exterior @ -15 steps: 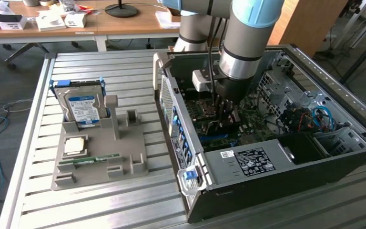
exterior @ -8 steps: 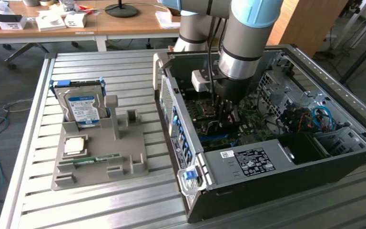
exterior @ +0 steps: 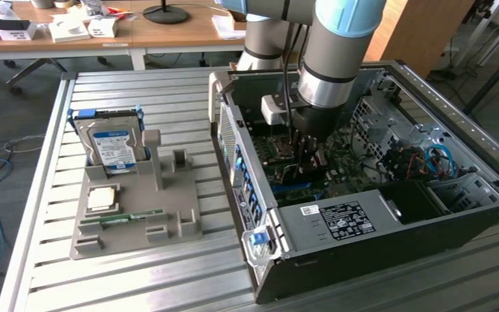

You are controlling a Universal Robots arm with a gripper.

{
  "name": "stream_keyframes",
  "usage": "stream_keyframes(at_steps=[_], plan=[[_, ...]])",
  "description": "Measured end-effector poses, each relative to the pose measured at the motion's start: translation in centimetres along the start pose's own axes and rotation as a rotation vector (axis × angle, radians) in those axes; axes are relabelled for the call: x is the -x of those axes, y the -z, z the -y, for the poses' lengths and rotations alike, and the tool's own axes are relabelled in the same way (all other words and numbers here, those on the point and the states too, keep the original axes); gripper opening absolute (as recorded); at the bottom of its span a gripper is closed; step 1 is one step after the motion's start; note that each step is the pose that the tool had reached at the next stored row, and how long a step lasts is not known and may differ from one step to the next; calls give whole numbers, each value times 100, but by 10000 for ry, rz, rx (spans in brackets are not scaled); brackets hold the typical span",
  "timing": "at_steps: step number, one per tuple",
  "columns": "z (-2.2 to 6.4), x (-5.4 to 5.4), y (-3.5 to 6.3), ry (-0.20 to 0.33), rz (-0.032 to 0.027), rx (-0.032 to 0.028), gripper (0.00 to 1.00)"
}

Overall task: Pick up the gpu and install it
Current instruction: 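Insert the gpu into the slot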

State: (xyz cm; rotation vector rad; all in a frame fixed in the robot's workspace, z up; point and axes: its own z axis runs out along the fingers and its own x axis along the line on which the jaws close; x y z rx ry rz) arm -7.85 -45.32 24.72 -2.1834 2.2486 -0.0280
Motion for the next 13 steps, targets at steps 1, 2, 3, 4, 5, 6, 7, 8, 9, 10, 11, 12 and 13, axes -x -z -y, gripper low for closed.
stream_keyframes(at_steps=[1,2,3,4,5,6,7,8,9,10,11,12,13], plan=[[0,0,0,0,0,0,26],[0,0,0,0,0,0,26],[0,0,0,0,-1,0,26],[0,0,0,0,0,-1,26],[0,0,0,0,0,0,26],[-2,0,1,-2,-2,8,27],[-1,0,1,-1,-2,2,27],[-1,0,1,-1,-2,1,34],[-1,0,1,-1,-2,0,34],[0,0,1,-1,1,0,34],[0,0,5,-1,10,1,34],[0,-1,23,-1,24,1,34],[1,-1,49,-1,42,1,34]])
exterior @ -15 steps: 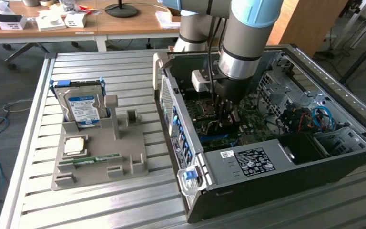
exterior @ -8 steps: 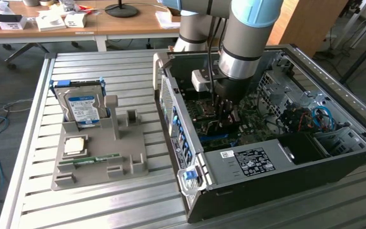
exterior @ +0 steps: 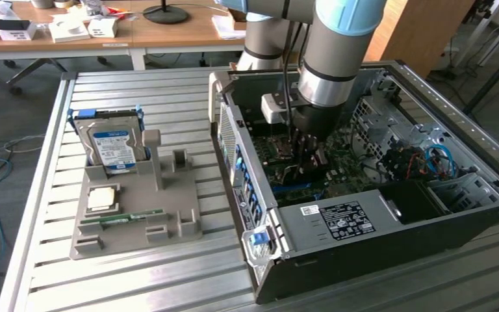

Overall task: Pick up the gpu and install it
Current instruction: 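Insert the gpu into the slot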

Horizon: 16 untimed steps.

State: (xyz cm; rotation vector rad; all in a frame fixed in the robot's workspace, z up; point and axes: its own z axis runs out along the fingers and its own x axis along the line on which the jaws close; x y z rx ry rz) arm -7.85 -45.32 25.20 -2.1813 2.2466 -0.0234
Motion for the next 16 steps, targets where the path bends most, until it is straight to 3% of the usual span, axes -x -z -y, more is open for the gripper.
stream_keyframes(at_steps=[16], plan=[[9,-2,483,-2,119,-43,34]])
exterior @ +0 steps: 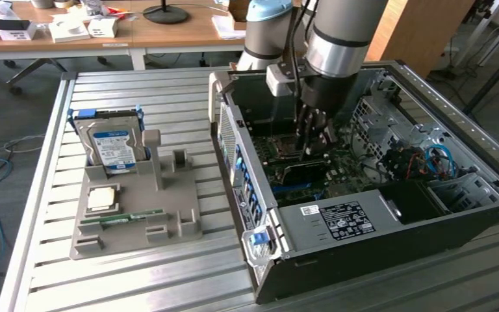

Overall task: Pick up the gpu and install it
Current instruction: 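Insert the gpu into the slot, then press down on the gpu until it lock into place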

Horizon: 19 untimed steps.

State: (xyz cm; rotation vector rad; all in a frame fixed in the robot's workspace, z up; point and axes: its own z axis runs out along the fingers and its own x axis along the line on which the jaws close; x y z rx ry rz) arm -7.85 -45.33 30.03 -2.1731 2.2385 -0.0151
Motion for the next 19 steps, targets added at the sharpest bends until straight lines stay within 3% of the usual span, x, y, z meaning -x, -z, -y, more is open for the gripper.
stream_keyframes(at_steps=[8,19], plan=[[5,2,209,0,46,-41,34],[5,2,222,-1,57,-44,34]])
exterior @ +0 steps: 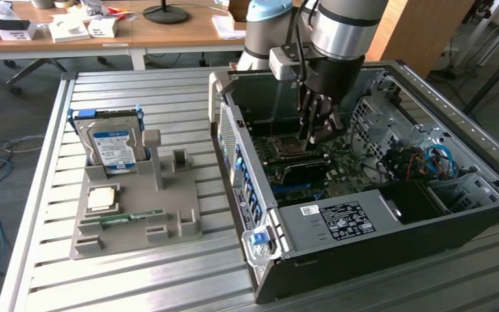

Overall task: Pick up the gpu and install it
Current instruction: 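Press down on the gpu until it lock into place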

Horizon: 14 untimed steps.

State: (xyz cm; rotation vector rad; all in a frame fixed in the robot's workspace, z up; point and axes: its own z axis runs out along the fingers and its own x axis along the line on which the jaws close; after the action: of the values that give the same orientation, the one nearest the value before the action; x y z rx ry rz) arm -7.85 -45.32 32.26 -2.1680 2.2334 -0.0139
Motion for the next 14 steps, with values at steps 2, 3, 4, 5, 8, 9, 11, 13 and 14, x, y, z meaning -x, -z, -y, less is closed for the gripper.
stream_keyframes(at_steps=[2,3,4,5,8,9,11,13,14], plan=[[0,0,0,0,-1,0,34],[0,0,0,1,0,0,34],[0,0,0,1,0,0,34],[0,0,0,0,0,0,33],[0,0,0,0,0,0,20],[0,0,0,1,0,0,14],[0,0,0,0,0,0,11],[0,0,0,1,0,0,11],[0,0,0,0,0,0,11]])
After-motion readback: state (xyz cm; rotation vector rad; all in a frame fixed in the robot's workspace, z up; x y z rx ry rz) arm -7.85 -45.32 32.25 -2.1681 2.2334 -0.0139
